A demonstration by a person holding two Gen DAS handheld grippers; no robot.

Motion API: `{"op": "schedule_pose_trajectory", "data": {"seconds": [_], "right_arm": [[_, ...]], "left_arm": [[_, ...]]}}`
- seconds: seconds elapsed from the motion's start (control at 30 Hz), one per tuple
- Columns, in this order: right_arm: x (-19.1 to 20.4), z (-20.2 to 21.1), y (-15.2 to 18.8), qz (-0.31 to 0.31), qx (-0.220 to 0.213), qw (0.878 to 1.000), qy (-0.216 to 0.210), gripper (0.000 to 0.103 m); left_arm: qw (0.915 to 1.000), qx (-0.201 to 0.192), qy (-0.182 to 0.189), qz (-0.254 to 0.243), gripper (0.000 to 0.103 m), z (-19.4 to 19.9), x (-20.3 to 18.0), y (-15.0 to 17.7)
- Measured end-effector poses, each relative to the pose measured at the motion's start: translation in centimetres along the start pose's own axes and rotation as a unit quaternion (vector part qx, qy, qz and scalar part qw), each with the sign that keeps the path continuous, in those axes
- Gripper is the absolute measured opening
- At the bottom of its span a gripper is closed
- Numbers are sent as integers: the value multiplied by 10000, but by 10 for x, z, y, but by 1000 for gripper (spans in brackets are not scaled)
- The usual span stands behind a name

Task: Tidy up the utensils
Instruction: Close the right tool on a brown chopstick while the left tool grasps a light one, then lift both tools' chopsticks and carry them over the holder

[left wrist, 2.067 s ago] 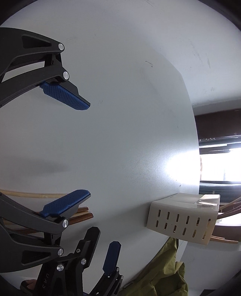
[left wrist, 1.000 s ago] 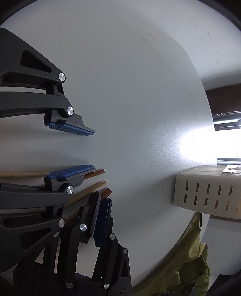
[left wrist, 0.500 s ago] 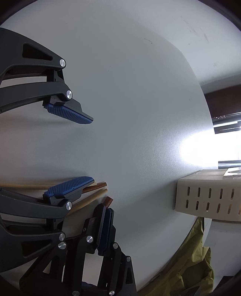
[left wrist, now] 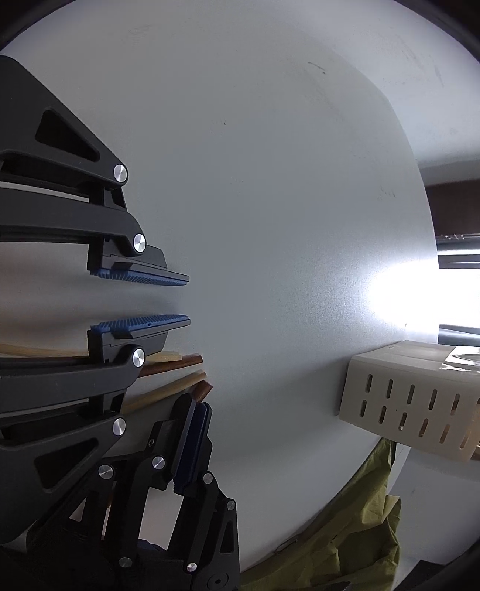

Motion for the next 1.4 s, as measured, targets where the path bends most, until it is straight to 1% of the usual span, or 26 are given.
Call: {"op": "schedule_pose_trajectory", "data": {"seconds": [0.07,0.1,0.13,0.17,0.2,0.23,0.27,0.3,0.33,0.4,0.43,0.5,0.63,0.73,0.8,0.9,1.0,1.07,1.1,1.13,1.2,1.23,1.3,1.4], "right_arm": [[0,2,2,6,-1,10000,-10,8],[0,2,2,8,-2,10000,-17,8],[0,2,3,6,-3,10000,-27,8],[-1,3,3,0,-6,10000,-41,8],[-2,3,4,-4,-8,10000,-55,8],[-2,3,4,18,-10,10000,-48,8],[-1,3,5,62,-14,10000,-15,8],[-1,4,5,68,-13,10000,4,8],[-1,4,5,75,-14,10000,17,9],[-2,4,5,1,-16,10000,-41,9],[-3,4,6,-13,-22,10000,-74,9],[-3,5,6,-19,-25,10000,-95,9],[-3,5,7,-13,-30,9999,-99,9],[-6,5,7,-50,-59,9999,-91,9],[-6,5,7,-37,-60,9999,-75,9],[-6,5,8,-46,-66,9999,-92,9],[-6,4,7,-32,-70,9999,-83,9],[-5,4,7,-32,-70,9999,-72,9],[-4,4,7,-5,-76,10000,-41,9],[-3,4,7,12,-85,10000,-7,9],[1,3,6,-3,-105,9999,20,9],[0,3,6,-27,-112,9999,4,8],[-1,4,6,-174,-142,9997,-111,8],[-6,16,-1,-427,-469,9974,-351,8]], "left_arm": [[10000,35,54,-6,14,-1,0,0],[9998,29,209,-17,17,2,-3,0],[9993,-5,367,-48,38,5,-7,0],[9990,-50,432,-113,51,8,-12,0],[9990,-167,352,-210,66,11,-16,-1],[9989,-262,238,-311,65,14,-18,0],[9988,-270,209,-352,64,14,-20,0],[9989,-202,288,-320,61,13,-20,2],[9991,-134,329,-245,52,12,-18,3],[9996,-70,246,-154,44,8,-11,3],[9996,-83,261,-105,46,8,-8,3],[9996,-31,263,-65,46,6,-4,2],[9992,34,311,-234,46,2,-11,6],[9993,12,233,-299,46,2,-12,8],[9995,28,203,-255,47,0,-9,8],[9994,31,135,-308,44,-1,-9,7],[9989,-26,-82,-464,42,-2,-12,9],[9989,-20,-70,-460,42,-2,-11,9],[9990,-25,-86,-449,39,-2,-10,9],[9990,-44,-101,-431,27,-1,-9,8],[9991,-61,-185,-372,9,-1,-5,7],[9993,-55,-168,-328,6,-1,-4,6],[9997,-42,-88,-239,4,-1,-1,5],[9999,-53,60,-71,4,-1,2,3]]}}
Point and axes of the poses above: each gripper's, at about its wrist camera, not at the fingertips, and z roughly against the way its jaws point, x to its left, y to its underside, the point moved 7 cm from there along -z, roughly the way its jaws point, and after that the axes turned 4 degrees about z, right-handed, at the moved point
